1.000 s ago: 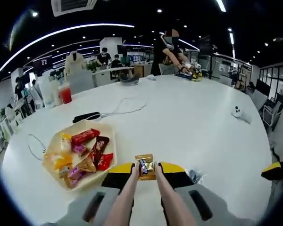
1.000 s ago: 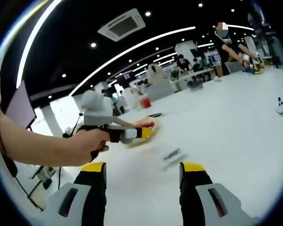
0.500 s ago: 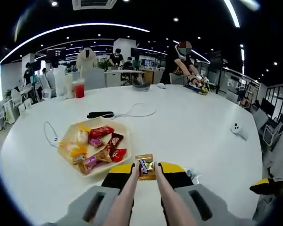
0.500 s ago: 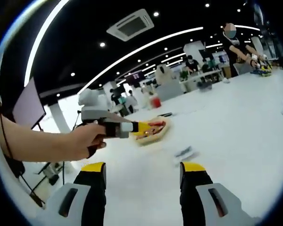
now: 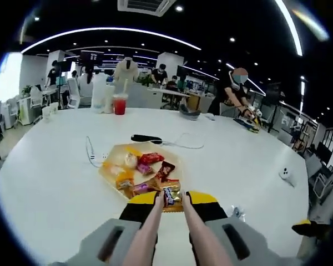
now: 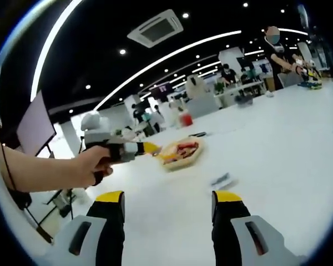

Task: Place the target food into the container with the food tongs after gripping and lifting it, then release it inside without dropping or visibly crushing the food.

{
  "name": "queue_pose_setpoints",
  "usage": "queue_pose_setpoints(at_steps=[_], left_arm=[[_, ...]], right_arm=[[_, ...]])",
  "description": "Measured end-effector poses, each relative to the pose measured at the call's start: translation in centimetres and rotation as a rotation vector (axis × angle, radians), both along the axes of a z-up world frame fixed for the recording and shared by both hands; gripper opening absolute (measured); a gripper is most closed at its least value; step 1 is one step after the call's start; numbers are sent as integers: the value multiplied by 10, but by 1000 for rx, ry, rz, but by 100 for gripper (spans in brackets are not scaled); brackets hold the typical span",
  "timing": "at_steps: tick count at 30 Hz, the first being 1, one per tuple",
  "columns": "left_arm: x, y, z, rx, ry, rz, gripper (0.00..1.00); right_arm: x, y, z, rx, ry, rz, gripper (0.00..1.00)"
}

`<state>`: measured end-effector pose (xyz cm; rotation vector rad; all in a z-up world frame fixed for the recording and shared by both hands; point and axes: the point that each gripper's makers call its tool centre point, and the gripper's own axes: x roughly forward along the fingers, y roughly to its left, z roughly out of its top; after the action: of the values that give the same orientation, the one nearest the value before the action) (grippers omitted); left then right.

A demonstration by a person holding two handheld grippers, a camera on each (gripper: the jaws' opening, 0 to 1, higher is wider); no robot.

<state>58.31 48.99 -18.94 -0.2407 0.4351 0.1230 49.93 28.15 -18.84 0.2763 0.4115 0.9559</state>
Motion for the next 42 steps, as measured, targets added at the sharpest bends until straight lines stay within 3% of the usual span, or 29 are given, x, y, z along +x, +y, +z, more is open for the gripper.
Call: queue_pose_setpoints(at_steps=[18,42], left_arm=[[15,-14,14,27,-32,-87,18],[21,1,26,47,-46,-103,18]], right_arm=[[7,-11,6,-14,-18,-22,66],[3,-2,-3,-40,-1,-34,69]])
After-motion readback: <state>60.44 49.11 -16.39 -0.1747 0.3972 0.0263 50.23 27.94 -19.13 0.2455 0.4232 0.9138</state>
